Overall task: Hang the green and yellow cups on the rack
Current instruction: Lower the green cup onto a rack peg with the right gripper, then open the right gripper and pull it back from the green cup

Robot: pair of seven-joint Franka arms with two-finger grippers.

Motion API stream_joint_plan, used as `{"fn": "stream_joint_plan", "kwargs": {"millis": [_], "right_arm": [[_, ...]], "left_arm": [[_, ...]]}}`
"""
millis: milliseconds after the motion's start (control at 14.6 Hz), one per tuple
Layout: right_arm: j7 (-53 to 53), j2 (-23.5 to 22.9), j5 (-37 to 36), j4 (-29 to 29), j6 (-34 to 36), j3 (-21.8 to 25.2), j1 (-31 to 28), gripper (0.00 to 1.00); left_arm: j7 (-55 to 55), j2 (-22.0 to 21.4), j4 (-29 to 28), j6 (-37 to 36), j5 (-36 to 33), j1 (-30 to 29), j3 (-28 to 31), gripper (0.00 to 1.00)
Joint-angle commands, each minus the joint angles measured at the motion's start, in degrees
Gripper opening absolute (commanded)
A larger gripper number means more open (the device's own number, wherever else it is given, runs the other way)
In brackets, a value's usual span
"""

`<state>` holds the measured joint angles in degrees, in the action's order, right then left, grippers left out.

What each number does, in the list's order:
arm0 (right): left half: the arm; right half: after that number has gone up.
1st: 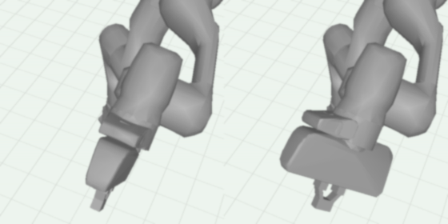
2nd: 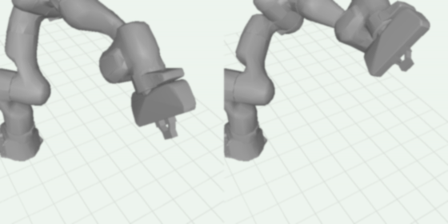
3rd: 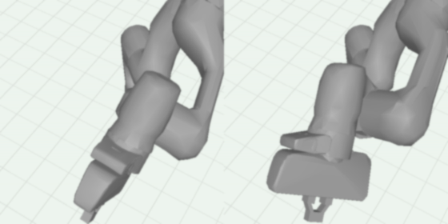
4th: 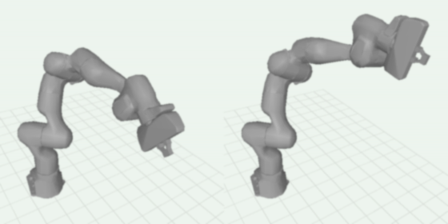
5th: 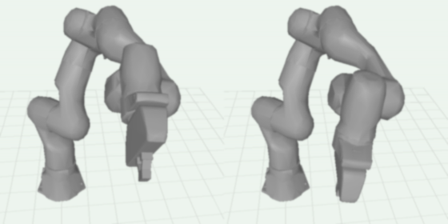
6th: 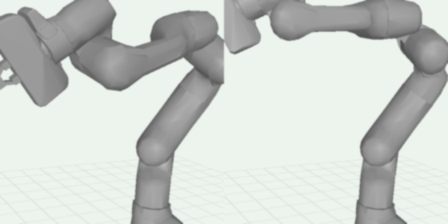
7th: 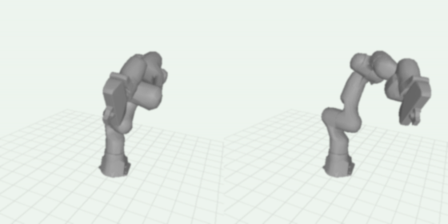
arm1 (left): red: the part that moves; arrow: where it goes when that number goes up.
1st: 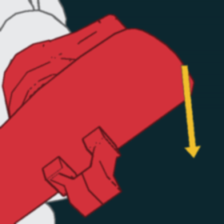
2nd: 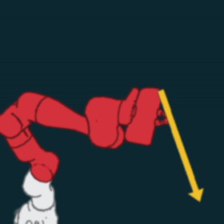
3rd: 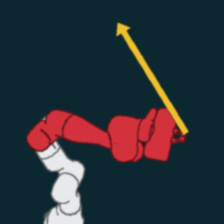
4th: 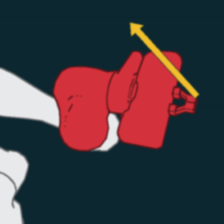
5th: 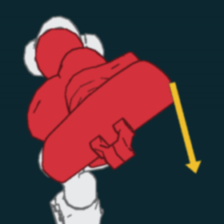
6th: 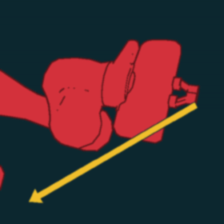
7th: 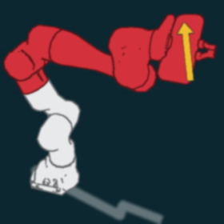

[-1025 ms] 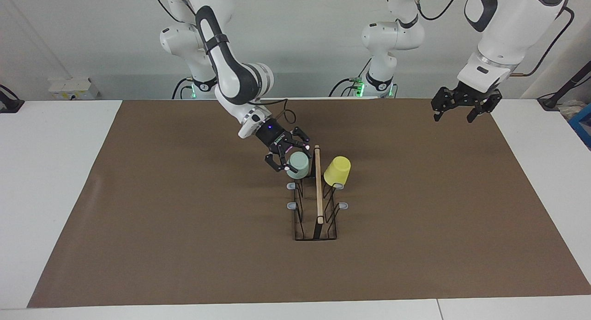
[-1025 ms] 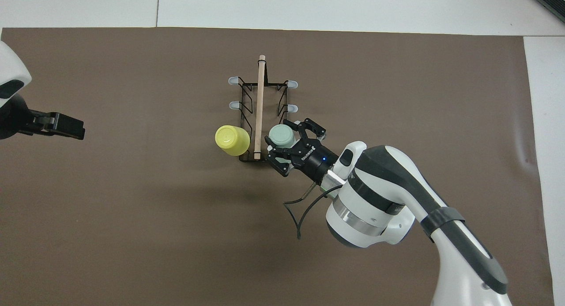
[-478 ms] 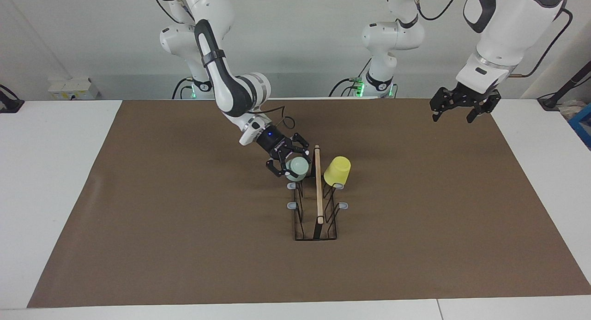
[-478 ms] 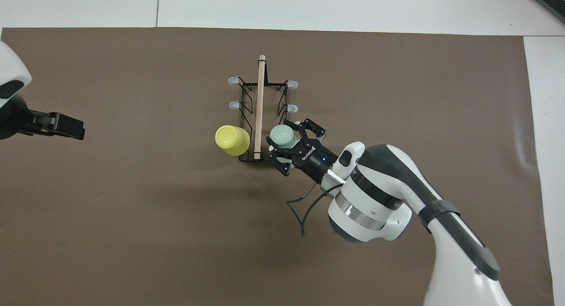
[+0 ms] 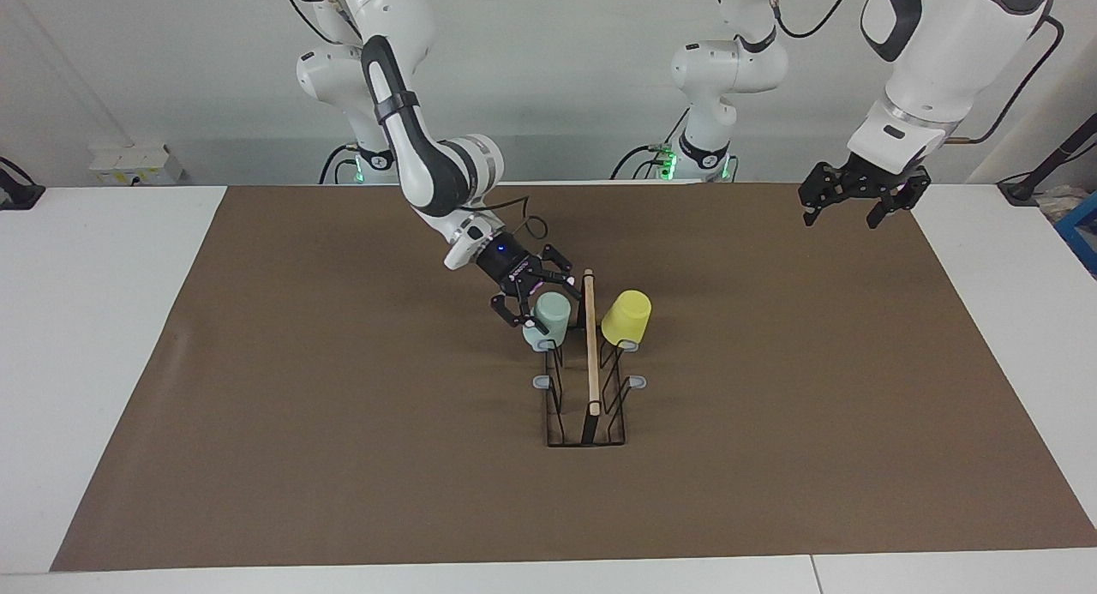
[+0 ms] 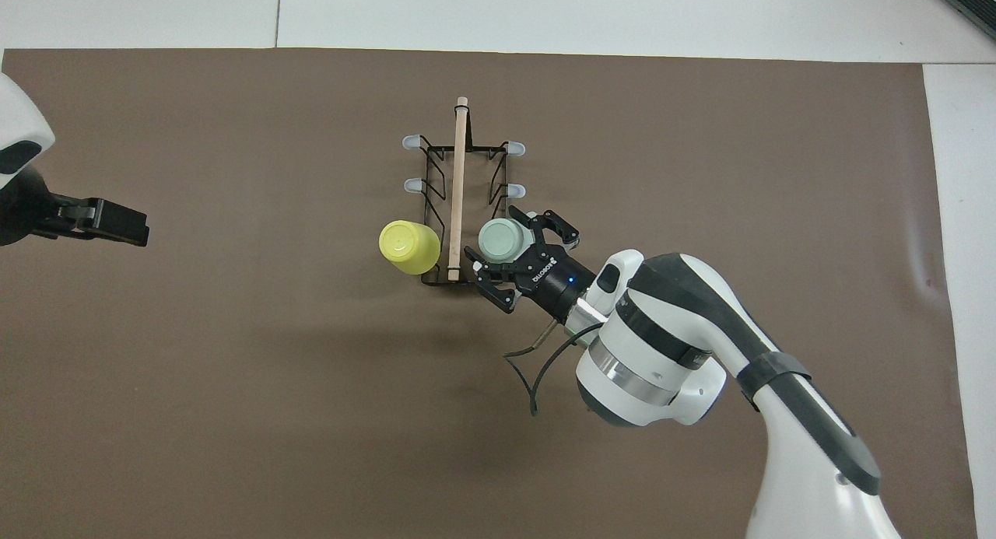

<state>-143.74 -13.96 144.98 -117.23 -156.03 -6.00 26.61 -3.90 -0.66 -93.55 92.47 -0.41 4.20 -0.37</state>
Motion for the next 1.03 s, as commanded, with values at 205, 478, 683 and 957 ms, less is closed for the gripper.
{"fn": "stream_joint_plan", "kwargs": {"millis": [205, 478, 683, 957], "right_arm": [[-0.15, 0.51, 2.94, 4.55, -7.79, -0.85, 0.02, 1.0], [1.09, 1.83, -0.04, 7.89, -14.81, -1.99, -0.24, 1.0], [2.57, 2.35, -9.94, 9.3, -15.53, -1.99, -1.29, 1.0], [5.3, 2.27, -21.91, 9.48, -15.01, -1.99, -3.4, 1.0]], "left_arm": [[-0.41, -1.8, -2.17, 0.78, 0.93, -0.86, -0.51, 1.0], [-0.41, -1.8, -2.17, 0.78, 0.93, -0.86, -0.51, 1.0], [-0.41, -1.8, -2.17, 0.78, 0.93, -0.86, -0.51, 1.0], [-0.41, -1.8, -2.17, 0.78, 0.93, -0.86, -0.6, 1.0]]}}
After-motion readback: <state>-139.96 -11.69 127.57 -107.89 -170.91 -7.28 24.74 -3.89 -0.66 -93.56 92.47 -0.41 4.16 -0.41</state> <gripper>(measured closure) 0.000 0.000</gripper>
